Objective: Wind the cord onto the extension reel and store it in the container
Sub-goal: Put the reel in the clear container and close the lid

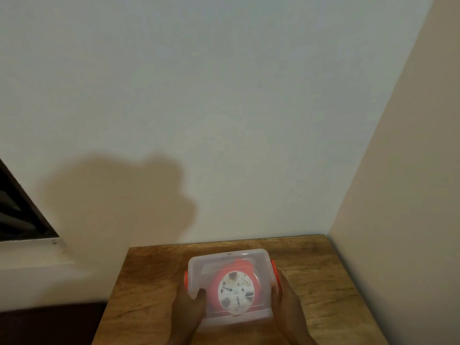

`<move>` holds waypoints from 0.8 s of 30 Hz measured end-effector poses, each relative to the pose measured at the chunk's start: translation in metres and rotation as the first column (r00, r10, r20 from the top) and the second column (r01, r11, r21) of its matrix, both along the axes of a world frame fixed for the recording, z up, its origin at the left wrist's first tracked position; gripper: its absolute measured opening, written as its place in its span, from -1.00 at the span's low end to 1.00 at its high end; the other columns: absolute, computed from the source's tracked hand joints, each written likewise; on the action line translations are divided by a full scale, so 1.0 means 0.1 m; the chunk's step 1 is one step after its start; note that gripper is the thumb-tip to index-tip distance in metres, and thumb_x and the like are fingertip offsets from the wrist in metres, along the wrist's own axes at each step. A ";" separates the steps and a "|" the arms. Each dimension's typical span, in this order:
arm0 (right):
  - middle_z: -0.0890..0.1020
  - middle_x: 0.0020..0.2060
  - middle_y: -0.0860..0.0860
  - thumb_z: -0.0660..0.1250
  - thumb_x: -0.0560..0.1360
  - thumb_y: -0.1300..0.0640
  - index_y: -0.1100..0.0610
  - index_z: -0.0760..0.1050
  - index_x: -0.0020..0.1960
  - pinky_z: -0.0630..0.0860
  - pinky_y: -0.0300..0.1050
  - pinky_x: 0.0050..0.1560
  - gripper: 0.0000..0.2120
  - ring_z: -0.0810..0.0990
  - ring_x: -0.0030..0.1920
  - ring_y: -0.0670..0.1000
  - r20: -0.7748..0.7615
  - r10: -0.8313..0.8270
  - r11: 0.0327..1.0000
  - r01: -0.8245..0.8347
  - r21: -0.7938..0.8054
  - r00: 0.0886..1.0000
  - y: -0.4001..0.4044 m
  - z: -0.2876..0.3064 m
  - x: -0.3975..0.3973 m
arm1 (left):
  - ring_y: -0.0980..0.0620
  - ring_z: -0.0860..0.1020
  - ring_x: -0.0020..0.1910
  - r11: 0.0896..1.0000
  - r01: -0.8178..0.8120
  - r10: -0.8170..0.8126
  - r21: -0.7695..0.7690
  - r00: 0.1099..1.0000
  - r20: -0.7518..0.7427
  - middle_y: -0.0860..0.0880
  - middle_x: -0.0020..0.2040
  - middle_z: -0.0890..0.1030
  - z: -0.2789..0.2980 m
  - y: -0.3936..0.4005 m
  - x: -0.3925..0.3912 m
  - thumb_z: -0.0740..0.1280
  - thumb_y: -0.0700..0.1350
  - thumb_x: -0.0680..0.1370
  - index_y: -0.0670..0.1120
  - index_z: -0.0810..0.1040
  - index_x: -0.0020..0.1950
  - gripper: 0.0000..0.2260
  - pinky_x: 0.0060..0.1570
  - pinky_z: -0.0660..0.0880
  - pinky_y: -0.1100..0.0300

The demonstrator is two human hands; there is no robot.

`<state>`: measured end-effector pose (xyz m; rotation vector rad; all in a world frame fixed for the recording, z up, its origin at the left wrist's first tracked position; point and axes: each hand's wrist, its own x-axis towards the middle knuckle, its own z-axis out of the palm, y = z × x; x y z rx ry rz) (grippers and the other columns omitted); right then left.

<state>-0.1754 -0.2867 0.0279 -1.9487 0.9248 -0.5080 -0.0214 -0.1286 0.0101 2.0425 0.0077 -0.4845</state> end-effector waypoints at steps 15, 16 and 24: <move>0.58 0.27 0.02 0.19 0.61 0.25 0.05 0.46 0.40 0.40 -0.12 0.25 -0.61 0.54 0.21 0.02 0.007 -0.255 0.958 0.254 -0.134 0.967 -1.67 0.05 -0.71 | -0.04 0.69 0.12 0.837 0.491 -0.519 -0.241 0.852 -0.068 -0.07 0.15 0.71 0.54 -1.27 -0.33 0.43 -0.40 0.45 -0.02 0.57 0.25 -0.56 0.11 0.69 -0.04; 0.56 0.29 0.00 0.17 0.61 0.26 0.04 0.44 0.42 0.39 -0.12 0.27 -0.59 0.52 0.26 0.04 -0.001 -0.249 0.954 0.245 -0.172 0.969 -1.81 0.08 -0.73 | -0.05 0.68 0.13 0.826 0.513 -0.539 -0.233 0.840 -0.062 -0.07 0.16 0.69 0.56 -1.40 -0.32 0.44 -0.39 0.45 -0.02 0.55 0.28 -0.54 0.11 0.69 -0.02; 0.59 0.26 0.10 0.09 0.65 0.21 0.07 0.39 0.45 0.52 0.05 0.19 -0.61 0.58 0.18 0.17 -0.103 -0.253 0.947 0.224 -0.229 0.962 -2.44 0.05 -0.64 | 0.08 0.66 0.01 0.796 0.598 -0.602 -0.089 0.797 -0.032 -0.01 0.06 0.68 0.45 -2.09 -0.32 0.45 -0.42 0.44 -0.11 0.57 0.29 -0.55 -0.09 0.67 0.24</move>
